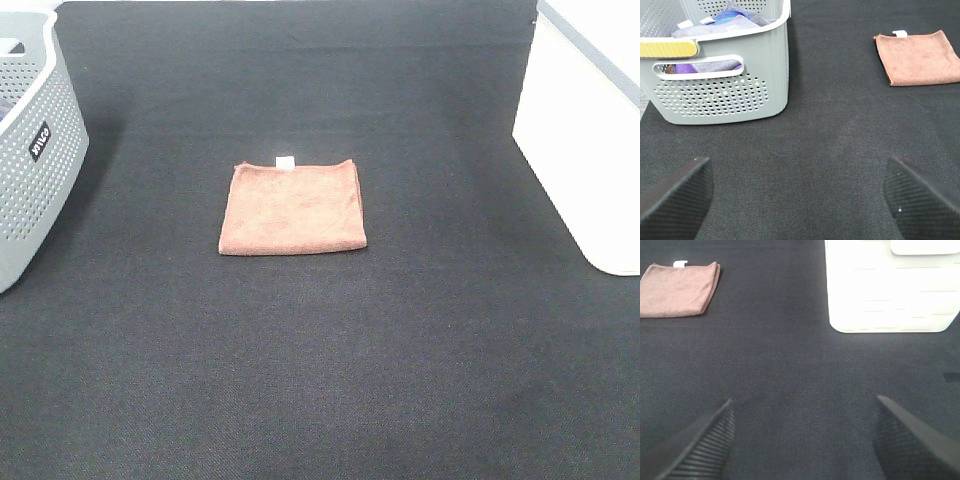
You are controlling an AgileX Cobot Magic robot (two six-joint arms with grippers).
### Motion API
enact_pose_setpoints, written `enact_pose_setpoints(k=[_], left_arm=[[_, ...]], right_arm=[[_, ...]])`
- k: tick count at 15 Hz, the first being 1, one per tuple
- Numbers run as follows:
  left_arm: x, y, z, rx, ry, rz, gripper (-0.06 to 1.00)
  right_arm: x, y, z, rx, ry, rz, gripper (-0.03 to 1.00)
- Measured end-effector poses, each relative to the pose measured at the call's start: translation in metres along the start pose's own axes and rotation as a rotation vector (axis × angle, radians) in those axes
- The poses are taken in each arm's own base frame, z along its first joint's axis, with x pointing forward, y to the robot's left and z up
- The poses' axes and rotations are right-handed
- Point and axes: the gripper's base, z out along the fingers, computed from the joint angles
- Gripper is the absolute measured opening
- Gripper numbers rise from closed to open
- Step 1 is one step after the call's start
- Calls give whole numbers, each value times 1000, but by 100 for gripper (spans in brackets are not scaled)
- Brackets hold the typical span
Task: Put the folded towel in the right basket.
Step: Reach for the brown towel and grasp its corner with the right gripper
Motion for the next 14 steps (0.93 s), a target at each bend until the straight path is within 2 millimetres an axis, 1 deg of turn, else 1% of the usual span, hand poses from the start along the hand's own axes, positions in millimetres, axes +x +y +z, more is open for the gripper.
enact_pose_setpoints(k=[14], left_arm=[[0,0,0,0,0,0,87]], right_arm=[[0,0,0,0,0,0,71]])
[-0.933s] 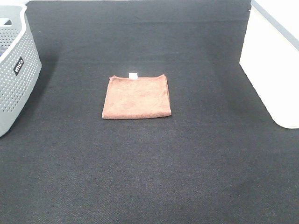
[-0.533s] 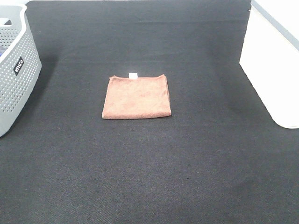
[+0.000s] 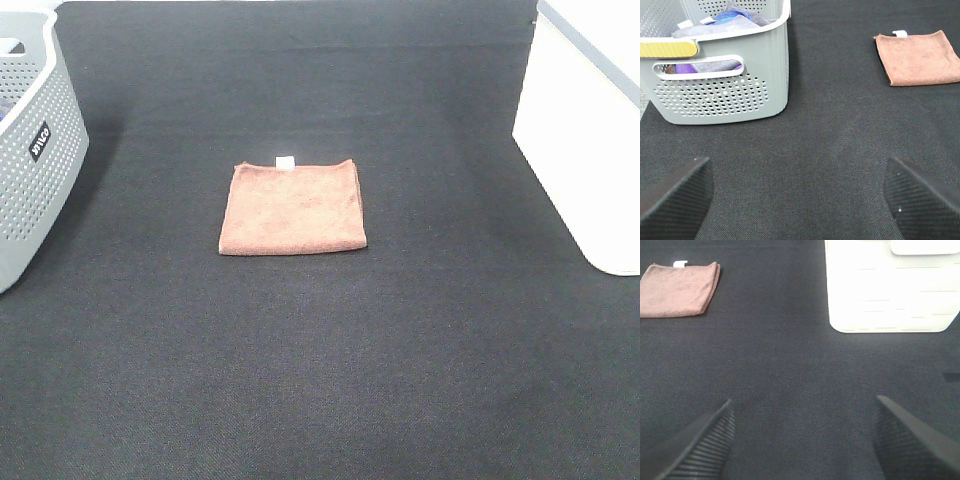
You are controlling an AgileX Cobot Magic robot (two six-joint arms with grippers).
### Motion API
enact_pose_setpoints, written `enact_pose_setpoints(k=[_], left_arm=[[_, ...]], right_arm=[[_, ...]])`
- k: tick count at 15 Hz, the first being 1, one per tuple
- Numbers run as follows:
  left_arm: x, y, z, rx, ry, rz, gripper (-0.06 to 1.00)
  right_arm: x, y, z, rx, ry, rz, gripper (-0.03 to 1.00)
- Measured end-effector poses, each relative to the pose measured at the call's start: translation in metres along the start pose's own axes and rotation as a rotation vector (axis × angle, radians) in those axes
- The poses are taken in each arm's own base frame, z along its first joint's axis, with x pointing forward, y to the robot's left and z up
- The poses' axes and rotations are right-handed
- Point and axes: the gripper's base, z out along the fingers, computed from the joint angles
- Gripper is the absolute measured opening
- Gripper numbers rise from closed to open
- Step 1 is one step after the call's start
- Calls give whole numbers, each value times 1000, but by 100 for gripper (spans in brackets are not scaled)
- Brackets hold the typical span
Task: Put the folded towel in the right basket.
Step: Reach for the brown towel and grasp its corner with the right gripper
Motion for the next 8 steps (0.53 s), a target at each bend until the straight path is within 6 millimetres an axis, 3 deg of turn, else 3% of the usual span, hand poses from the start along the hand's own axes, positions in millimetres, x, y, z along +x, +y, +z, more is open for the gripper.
enact_pose_setpoints(k=[8], left_arm=[[0,0,0,0,0,0,87]], right_arm=[[0,0,0,0,0,0,71]])
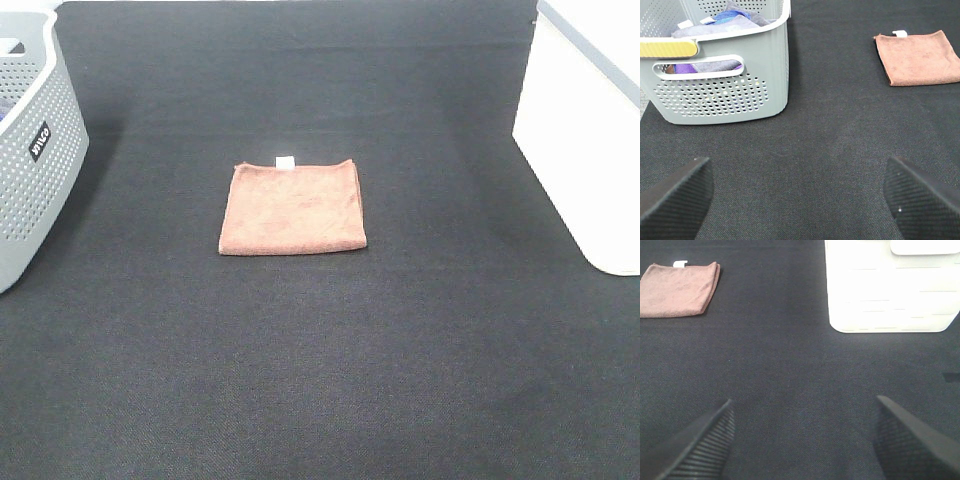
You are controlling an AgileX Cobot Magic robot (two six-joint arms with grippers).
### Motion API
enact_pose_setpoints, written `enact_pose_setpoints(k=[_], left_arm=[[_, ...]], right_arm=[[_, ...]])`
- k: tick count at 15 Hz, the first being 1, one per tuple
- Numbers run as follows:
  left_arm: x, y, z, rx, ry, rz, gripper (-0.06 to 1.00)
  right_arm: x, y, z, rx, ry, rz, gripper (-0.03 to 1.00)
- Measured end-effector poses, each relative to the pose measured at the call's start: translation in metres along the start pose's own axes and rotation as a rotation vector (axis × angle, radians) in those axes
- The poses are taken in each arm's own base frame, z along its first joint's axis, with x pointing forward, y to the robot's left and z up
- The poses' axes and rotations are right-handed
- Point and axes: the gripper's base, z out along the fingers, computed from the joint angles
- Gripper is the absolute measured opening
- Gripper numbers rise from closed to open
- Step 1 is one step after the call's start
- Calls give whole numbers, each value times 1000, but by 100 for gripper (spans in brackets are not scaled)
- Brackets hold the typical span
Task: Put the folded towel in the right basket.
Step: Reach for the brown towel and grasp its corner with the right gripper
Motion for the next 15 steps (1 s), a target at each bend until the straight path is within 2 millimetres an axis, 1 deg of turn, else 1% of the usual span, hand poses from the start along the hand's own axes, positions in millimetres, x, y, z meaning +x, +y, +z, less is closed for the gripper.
enact_pose_setpoints(k=[15], left_arm=[[0,0,0,0,0,0,87]], right_arm=[[0,0,0,0,0,0,71]])
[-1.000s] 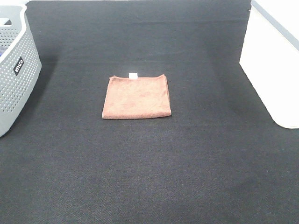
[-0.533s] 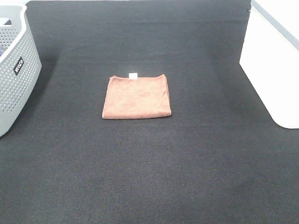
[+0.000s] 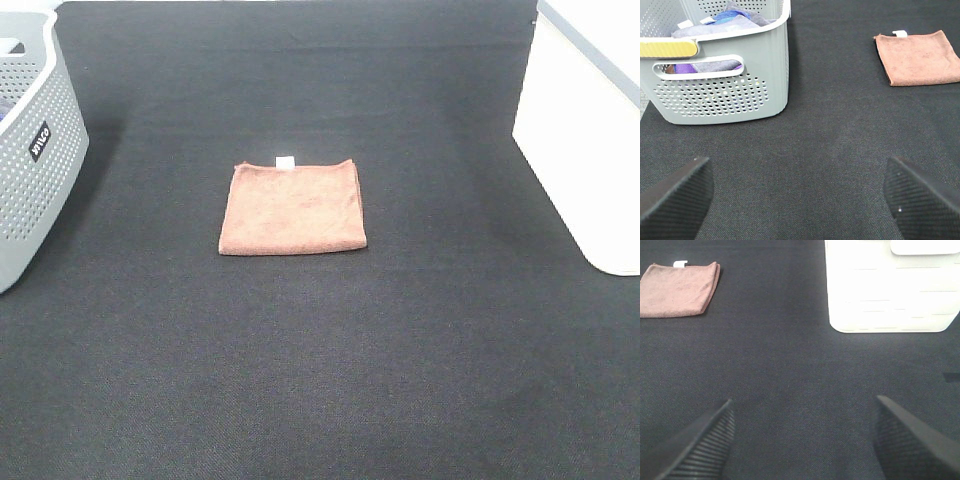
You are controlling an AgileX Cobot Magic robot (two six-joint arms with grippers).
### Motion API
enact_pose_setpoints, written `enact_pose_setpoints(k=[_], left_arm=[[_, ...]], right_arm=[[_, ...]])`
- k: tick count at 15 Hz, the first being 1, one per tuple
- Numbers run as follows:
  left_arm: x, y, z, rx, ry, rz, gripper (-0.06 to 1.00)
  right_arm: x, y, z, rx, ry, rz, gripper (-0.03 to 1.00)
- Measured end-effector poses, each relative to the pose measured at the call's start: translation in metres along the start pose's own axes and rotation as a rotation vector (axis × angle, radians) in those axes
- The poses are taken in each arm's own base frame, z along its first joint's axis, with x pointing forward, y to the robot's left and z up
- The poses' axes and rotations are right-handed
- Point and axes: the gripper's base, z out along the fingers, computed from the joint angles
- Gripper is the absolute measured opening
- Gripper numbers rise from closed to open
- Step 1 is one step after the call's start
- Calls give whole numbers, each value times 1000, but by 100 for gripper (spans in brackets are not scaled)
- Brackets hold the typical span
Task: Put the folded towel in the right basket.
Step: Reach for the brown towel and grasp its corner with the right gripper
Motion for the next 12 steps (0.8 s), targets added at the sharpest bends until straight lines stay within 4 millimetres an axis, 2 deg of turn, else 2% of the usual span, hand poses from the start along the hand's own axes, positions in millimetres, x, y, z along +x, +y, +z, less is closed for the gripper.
enact_pose_setpoints(k=[12], left_arm=[[0,0,0,0,0,0,87]], right_arm=[[0,0,0,0,0,0,71]])
